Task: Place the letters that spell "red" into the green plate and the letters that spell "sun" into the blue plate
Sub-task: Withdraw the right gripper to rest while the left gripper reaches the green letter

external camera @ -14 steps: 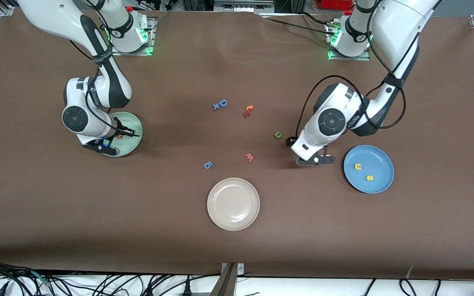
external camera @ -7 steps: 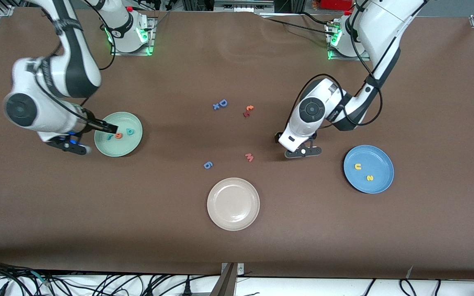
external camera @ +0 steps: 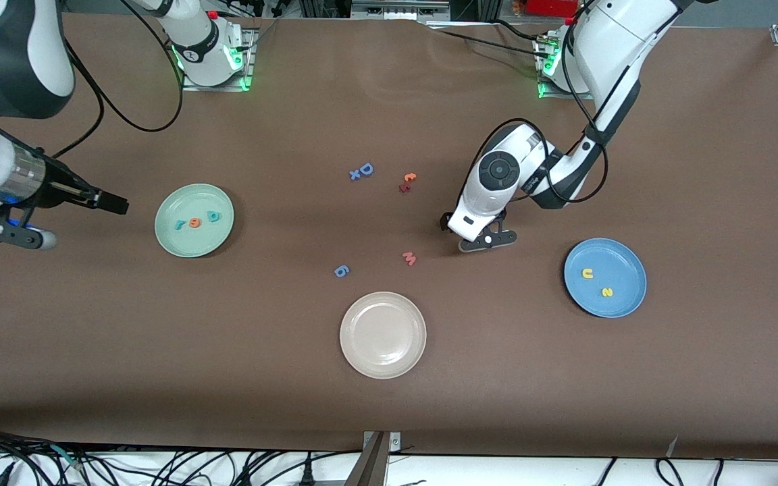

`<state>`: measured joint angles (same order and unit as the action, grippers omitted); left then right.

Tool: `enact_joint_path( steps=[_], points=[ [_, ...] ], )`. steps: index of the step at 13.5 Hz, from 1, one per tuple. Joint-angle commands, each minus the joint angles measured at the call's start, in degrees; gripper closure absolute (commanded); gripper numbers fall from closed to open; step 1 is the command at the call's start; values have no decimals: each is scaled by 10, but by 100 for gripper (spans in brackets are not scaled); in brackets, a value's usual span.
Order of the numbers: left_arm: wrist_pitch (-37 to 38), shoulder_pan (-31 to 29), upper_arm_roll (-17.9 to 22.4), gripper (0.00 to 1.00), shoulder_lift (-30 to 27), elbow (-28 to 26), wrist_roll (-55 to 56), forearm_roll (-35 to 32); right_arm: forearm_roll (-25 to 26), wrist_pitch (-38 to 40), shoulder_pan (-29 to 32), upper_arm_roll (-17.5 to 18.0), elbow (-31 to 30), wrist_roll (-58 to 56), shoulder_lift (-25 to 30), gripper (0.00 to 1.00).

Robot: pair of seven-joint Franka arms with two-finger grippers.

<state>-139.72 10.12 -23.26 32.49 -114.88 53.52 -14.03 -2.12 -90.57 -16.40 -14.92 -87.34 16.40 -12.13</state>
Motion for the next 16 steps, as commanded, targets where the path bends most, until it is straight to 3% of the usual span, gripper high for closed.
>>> enact_joint_path(
  steps=[1,7,11,14,16],
  points=[
    [-13,10,1,0,-8,-17,27,-22,-10,7,-2,-3,9,-12,13,1],
    [-25,20,1,1,-3,-17,50,-22,-9,2,-2,-3,6,-22,12,1],
    [-26,21,1,8,0,-17,52,-22,-12,8,-2,-14,6,-21,14,1],
    [-40,21,2,15,4,-17,57,-22,-11,3,-2,-13,6,-19,13,0],
    [-40,22,2,27,4,-17,63,-22,-11,3,-2,-25,6,-22,13,0]
  ],
)
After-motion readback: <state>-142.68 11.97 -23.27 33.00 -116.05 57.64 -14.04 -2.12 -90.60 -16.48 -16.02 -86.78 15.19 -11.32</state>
